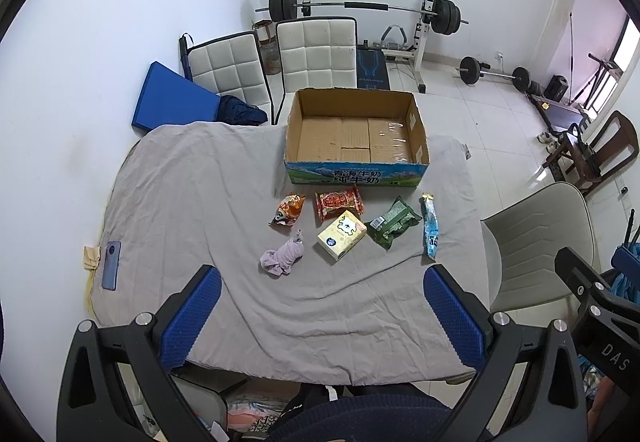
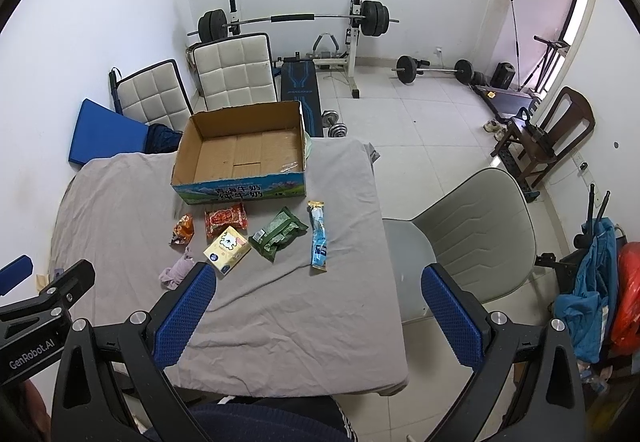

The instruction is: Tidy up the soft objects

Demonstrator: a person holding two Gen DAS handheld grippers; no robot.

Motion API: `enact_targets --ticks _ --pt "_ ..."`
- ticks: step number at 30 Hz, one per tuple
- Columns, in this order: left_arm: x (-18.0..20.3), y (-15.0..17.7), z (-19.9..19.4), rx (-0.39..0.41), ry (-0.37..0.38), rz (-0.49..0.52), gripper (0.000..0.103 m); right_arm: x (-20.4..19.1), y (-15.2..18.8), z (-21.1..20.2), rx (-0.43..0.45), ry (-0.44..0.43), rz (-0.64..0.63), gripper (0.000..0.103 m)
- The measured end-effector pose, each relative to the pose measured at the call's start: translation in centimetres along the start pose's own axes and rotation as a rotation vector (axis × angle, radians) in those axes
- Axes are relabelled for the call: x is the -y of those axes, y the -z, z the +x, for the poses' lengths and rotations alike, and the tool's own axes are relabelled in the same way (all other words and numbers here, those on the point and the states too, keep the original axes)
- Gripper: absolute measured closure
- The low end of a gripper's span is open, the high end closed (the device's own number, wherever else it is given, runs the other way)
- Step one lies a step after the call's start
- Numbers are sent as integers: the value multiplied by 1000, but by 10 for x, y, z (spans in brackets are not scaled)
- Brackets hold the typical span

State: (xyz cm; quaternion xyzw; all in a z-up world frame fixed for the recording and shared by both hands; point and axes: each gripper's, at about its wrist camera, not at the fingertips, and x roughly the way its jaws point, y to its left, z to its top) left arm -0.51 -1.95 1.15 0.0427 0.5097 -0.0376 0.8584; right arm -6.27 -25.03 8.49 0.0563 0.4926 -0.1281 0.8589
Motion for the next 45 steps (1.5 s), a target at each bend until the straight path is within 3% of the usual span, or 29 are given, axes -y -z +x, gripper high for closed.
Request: enact_targets --ticks 45 --pt "0 -9 10 -13 -10 -8 0 -1 -1 21 -13 -37 -10 0"
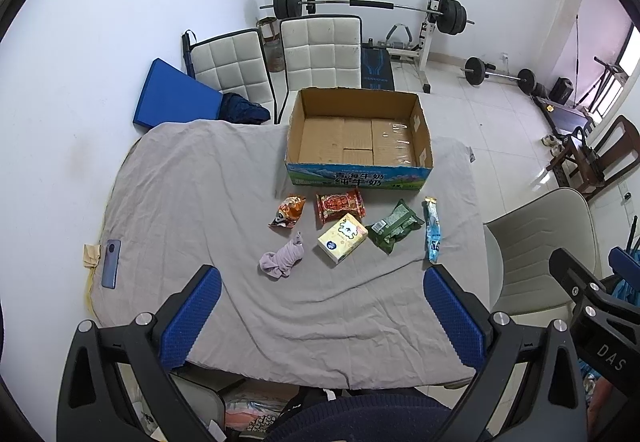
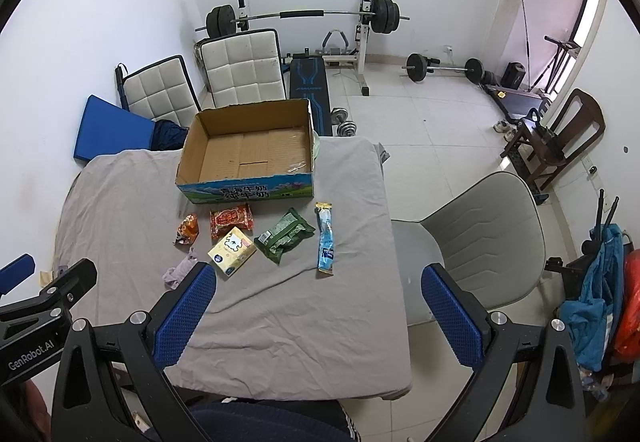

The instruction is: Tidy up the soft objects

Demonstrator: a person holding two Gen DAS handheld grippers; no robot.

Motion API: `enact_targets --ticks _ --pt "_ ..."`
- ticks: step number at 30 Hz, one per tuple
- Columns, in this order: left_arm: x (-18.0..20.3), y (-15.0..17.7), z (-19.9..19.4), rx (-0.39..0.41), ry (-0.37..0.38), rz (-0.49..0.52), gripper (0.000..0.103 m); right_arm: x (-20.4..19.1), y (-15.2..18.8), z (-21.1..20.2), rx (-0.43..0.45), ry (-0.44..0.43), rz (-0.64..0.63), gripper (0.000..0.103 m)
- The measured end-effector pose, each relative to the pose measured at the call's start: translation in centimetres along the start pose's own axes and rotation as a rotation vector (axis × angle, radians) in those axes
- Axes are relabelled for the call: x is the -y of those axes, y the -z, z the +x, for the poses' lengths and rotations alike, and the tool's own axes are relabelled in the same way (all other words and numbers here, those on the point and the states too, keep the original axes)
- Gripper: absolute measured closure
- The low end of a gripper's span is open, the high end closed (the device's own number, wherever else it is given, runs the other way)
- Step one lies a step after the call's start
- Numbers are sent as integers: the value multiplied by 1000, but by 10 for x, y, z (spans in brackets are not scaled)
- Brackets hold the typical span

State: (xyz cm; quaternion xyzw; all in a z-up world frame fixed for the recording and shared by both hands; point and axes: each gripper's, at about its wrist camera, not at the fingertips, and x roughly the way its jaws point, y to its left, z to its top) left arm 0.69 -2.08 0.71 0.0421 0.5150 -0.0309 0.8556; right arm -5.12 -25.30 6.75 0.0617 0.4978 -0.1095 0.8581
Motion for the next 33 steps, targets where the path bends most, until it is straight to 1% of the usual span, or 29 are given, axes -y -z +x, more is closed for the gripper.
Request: enact_targets --ticks 5,7,9,11,13,14,16,17,18,20,22,24,28,29,32,33 --pt "2 -10 17 -5 -10 -9 0 3 -10 21 -21 -8 7 0" --pt "0 -16 30 3 -24 -19 0 6 -15 38 -40 -14 17 0" --pt "-2 -27 51 -1 -40 -25 0 9 -22 62 -71 -26 24 0" --pt "-3 -36 77 -4 -71 -20 0 13 -29 98 -129 -29 38 0" --pt "-4 -45 110 -20 -91 1 0 17 -34 134 -176 -34 54 0" --pt "-4 -48 125 -42 -97 9 0 19 -37 153 -203 -26 57 0" --pt "-2 -51 160 -87 -58 27 0 19 -41 199 -270 -45 72 0" --pt "-1 -52 180 -118 -54 41 0 20 -41 225 -316 -61 90 0" --pt "3 -53 201 -149 -52 63 0 20 -41 246 -343 -84 103 0" --pt "9 -51 239 -203 -46 103 0 18 -39 294 -415 -98 140 0" --pt "15 -46 281 -275 -32 125 0 12 -35 344 -504 -150 197 0" --pt "16 -40 314 -317 -44 136 0 2 -33 385 -572 -183 245 0" --pt "17 -34 361 -382 -35 134 0 -22 -21 457 -671 -214 347 1" --pt "16 -33 370 -395 -39 128 0 -26 -17 471 -697 -216 371 4" --pt "14 -28 387 -420 -39 132 0 -34 -5 505 -753 -211 437 7" --pt "12 -26 391 -427 -35 133 0 -37 -4 513 -762 -206 451 12"
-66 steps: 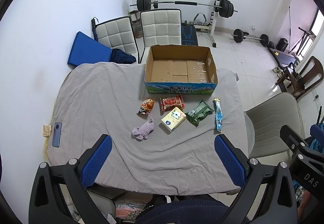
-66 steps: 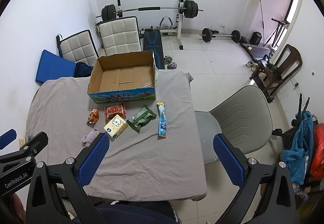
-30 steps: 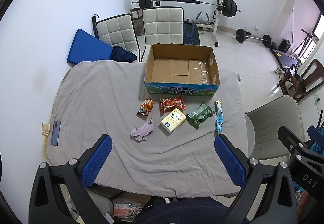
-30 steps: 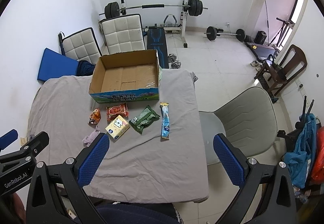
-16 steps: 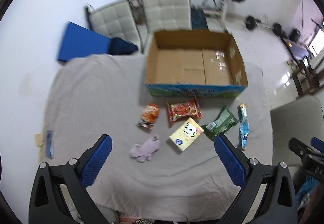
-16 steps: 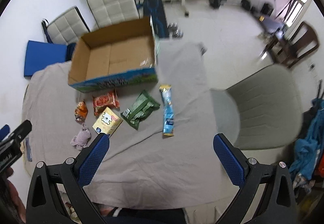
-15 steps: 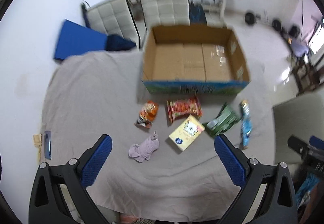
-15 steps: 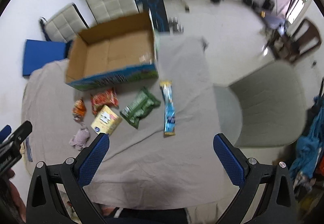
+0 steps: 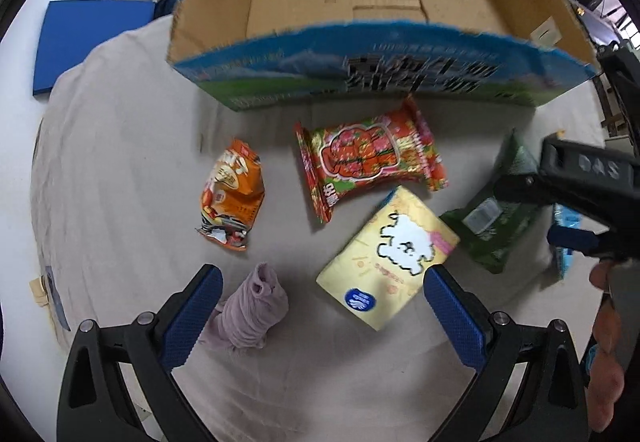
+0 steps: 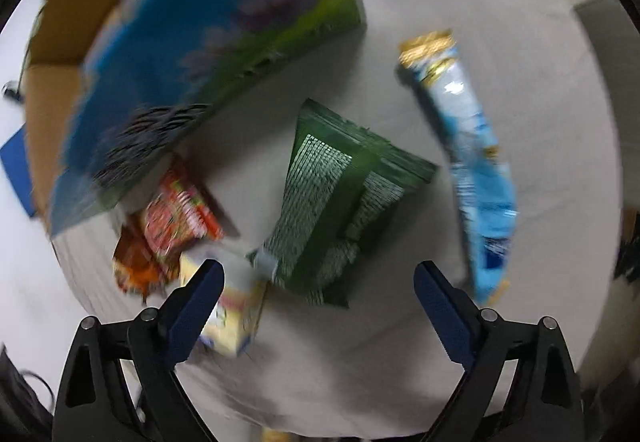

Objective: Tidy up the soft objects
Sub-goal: 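Grasp the green snack bag with the right tool while the left tool grasps the yellow tissue pack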

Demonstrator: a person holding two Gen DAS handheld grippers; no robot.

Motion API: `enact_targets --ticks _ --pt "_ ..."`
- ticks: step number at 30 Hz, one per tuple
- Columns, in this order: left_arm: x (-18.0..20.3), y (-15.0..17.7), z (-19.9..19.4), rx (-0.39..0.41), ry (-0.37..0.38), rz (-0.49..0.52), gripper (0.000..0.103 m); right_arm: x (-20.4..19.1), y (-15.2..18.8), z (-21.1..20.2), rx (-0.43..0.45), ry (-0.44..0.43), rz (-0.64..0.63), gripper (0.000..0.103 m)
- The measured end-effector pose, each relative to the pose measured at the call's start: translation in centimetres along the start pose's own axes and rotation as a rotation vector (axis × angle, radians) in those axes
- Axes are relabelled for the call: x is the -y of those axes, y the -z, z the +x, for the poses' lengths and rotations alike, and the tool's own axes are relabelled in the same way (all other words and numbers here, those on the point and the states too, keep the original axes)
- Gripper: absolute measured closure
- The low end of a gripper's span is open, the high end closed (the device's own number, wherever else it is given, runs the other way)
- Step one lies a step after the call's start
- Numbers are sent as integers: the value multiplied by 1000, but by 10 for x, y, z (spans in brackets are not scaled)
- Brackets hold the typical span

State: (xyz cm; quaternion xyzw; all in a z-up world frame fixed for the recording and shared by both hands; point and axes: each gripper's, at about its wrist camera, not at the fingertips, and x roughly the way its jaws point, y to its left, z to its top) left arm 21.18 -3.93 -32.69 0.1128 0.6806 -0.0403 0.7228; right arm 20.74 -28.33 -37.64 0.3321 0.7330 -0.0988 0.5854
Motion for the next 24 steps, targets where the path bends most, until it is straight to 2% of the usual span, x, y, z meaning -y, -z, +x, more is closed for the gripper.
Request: enact_targets --ticks 2,3,6,10,12,14,19,20,22,23,24 --pt "-1 1 7 -18 29 3 0 1 -4 15 -30 -13 23 21" --pt "0 1 10 -25 32 7 0 -1 -5 20 -41 -8 20 32" --pt "3 4 19 -54 51 27 0 -2 -4 29 -68 12 -11 43" --pt "10 4 25 -72 61 80 0 -4 4 30 -108 122 -159 46" --pt "20 5 30 -90 71 141 0 -3 13 34 -114 209 -256 46" --pt "33 5 34 -84 48 215 0 -2 25 36 -127 274 -350 46" --pt "58 -7 60 -116 12 307 0 3 42 41 -85 299 -387 44" --pt "61 -11 66 -115 11 309 3 3 45 43 -76 300 -381 44" --pt "61 -16 73 -125 55 287 13 5 49 47 -63 302 -372 44" --pt "60 -18 78 -136 87 266 28 4 52 48 -56 304 -367 44" --pt "59 -19 82 -155 110 237 35 4 53 47 -55 305 -364 44"
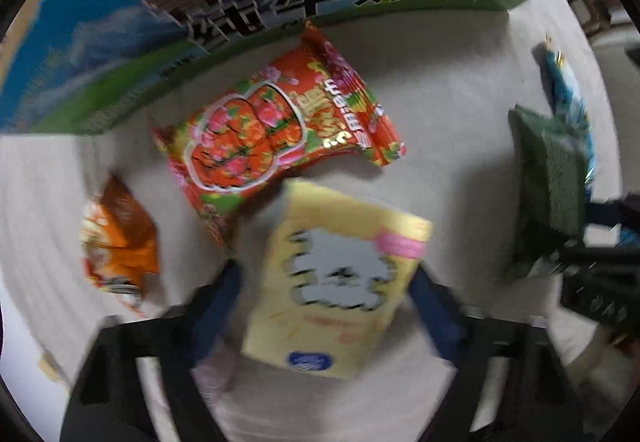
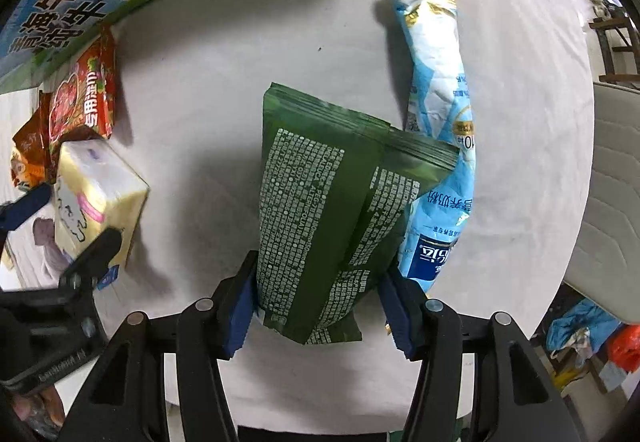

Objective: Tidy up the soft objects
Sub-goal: 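Grasp the green snack bag with the right tool while the left tool grasps the yellow tissue pack, then carry the green bag and yellow tissue pack over the box with both tools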

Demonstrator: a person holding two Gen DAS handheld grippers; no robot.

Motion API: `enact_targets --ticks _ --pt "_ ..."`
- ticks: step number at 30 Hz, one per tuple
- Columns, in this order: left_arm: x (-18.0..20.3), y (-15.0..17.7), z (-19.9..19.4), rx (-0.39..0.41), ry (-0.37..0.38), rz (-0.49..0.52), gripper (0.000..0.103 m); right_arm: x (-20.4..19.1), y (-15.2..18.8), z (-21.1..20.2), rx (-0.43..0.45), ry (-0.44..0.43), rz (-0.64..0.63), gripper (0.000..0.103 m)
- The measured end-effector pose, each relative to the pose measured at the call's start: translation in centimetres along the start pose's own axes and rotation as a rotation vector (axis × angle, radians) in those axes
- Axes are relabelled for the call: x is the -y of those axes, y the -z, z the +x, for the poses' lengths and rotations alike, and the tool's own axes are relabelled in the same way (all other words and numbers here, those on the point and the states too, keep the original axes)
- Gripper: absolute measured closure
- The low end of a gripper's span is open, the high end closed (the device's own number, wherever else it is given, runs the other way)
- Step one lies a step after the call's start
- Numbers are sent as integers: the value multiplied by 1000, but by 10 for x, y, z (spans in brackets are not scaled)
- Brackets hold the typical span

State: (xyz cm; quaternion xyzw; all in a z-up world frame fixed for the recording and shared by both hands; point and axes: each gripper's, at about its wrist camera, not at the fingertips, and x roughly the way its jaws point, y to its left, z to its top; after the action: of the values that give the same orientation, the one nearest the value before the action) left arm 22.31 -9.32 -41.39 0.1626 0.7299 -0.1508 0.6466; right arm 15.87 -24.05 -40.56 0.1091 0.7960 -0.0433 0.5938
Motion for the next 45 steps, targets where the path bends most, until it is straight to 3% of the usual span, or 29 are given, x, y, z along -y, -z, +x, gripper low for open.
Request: enact_targets --ticks 3,7,9,12,20,25,30,38,40,45 --pt "-6 3 4 -15 21 -115 36 5 14 2 8 12 -30 46" --pt "-24 29 11 -84 110 -366 38 -7 37 11 -47 19 -144 50" --pt "-24 38 16 -79 141 -414 38 -10 50 16 -51 28 -171 50" --pt "-20 43 29 -95 136 -410 38 -7 58 22 -23 8 -121 46" --pt "5 44 43 -34 76 -366 42 31 81 28 28 -95 138 44" --pt "24 55 23 18 54 -362 42 34 90 24 65 -70 141 60" --pt "32 73 6 86 25 -343 43 32 116 9 111 -47 81 64" --pt "43 94 -70 265 34 -333 43 46 158 -70 256 -117 -18 65" --pt "35 76 -124 301 53 -328 43 51 156 -106 289 -132 -36 65" --pt "32 64 -186 397 81 -296 43 62 145 -169 372 -192 -58 65"
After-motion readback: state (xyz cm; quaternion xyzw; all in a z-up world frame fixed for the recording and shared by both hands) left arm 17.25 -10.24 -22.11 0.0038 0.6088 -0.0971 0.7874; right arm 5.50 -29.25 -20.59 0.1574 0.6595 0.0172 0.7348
